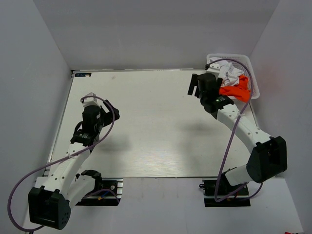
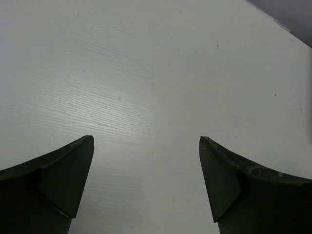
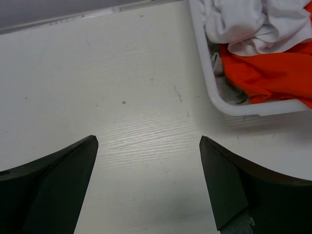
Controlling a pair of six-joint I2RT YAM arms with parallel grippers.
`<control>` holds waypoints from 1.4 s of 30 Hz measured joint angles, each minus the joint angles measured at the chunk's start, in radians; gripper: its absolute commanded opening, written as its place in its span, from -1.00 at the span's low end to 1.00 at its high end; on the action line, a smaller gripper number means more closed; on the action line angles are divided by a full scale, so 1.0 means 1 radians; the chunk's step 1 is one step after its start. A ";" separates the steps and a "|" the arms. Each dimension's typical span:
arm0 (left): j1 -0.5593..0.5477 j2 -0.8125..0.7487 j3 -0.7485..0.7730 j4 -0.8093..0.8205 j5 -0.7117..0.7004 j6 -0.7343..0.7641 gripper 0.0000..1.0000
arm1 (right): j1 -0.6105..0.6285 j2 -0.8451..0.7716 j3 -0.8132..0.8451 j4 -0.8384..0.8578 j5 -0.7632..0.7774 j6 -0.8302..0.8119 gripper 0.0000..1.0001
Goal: Fold and stack the t-shirts
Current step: Grab crumpled tshirt from bin with the right arm
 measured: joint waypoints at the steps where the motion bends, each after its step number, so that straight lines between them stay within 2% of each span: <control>1: 0.000 -0.010 -0.003 -0.002 0.000 0.000 0.97 | -0.010 -0.003 0.000 -0.002 0.006 0.000 0.81; 6: 0.000 -0.025 -0.004 -0.003 -0.003 0.005 0.99 | -0.109 0.015 0.010 -0.005 0.015 -0.011 0.81; 9: 0.000 -0.026 -0.005 -0.006 -0.012 0.009 0.99 | -0.210 0.086 0.073 -0.019 0.009 -0.004 0.81; 15: 0.000 0.002 -0.004 -0.021 -0.029 0.012 0.99 | -0.445 0.261 0.210 -0.066 -0.103 0.030 0.75; 21: 0.000 0.103 -0.004 -0.020 -0.031 0.015 0.99 | -0.570 0.407 0.348 -0.108 -0.209 0.064 0.62; 29: 0.000 0.188 0.017 -0.026 -0.031 0.020 0.99 | -0.659 0.485 0.409 -0.110 -0.399 0.130 0.52; 37: 0.000 0.206 0.027 -0.018 -0.029 0.025 0.99 | -0.680 0.558 0.433 -0.120 -0.513 0.160 0.52; 39: 0.000 0.221 0.029 -0.012 -0.027 0.027 0.99 | -0.680 0.582 0.448 -0.119 -0.533 0.165 0.42; 42: 0.000 0.245 0.030 -0.004 -0.026 0.030 0.99 | -0.680 0.604 0.451 -0.108 -0.556 0.176 0.12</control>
